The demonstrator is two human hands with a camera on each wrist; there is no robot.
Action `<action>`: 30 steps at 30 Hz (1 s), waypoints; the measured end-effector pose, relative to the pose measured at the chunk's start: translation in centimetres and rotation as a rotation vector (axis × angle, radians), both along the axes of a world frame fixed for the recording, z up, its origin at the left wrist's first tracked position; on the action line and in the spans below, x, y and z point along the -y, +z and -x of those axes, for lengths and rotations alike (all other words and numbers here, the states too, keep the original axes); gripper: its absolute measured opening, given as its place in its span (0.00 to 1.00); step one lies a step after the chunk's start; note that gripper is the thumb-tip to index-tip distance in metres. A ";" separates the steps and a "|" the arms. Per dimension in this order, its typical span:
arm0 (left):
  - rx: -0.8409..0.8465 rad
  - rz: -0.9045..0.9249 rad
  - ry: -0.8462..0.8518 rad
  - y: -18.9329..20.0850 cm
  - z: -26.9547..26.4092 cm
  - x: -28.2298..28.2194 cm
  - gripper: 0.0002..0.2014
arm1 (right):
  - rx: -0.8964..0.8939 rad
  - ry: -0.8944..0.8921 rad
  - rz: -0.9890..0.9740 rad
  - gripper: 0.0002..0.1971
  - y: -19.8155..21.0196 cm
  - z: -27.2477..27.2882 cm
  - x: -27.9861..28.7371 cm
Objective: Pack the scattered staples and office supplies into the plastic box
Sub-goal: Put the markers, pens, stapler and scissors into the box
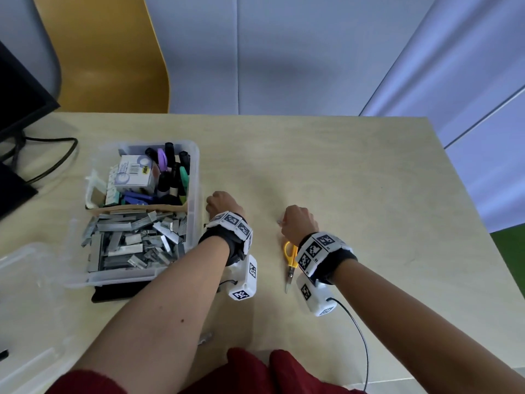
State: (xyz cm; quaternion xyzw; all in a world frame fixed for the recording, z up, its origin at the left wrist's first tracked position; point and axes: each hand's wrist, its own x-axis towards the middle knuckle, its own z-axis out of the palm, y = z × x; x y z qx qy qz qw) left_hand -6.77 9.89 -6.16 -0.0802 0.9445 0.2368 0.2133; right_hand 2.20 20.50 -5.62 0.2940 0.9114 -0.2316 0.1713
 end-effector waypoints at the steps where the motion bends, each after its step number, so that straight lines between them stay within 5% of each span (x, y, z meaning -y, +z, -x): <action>1: -0.012 0.009 -0.007 -0.3 0.2 0.1 0.15 | 0.016 0.022 0.015 0.08 0.0 0.0 0.0; 6: -0.027 0.062 -0.110 -1.0 0.6 0.2 0.15 | -0.054 -0.010 0.202 0.05 -0.1 0.1 -1.1; 11: 0.042 0.091 -0.175 -0.1 0.2 -0.4 0.17 | -0.185 -0.363 0.676 0.12 -0.6 -0.1 -1.9; 19: -0.197 -0.145 -0.334 9.4 1.0 -1.8 0.15 | -0.280 -0.597 1.103 0.14 1.8 1.0 -1.1; 25: -0.472 -0.221 -0.488 17.1 4.8 2.9 0.13 | -0.305 -0.337 0.984 0.11 6.1 4.4 1.5; 30: -0.260 0.058 -0.570 17.4 7.2 10.3 0.05 | -0.382 -0.069 0.895 0.15 10.3 7.3 5.4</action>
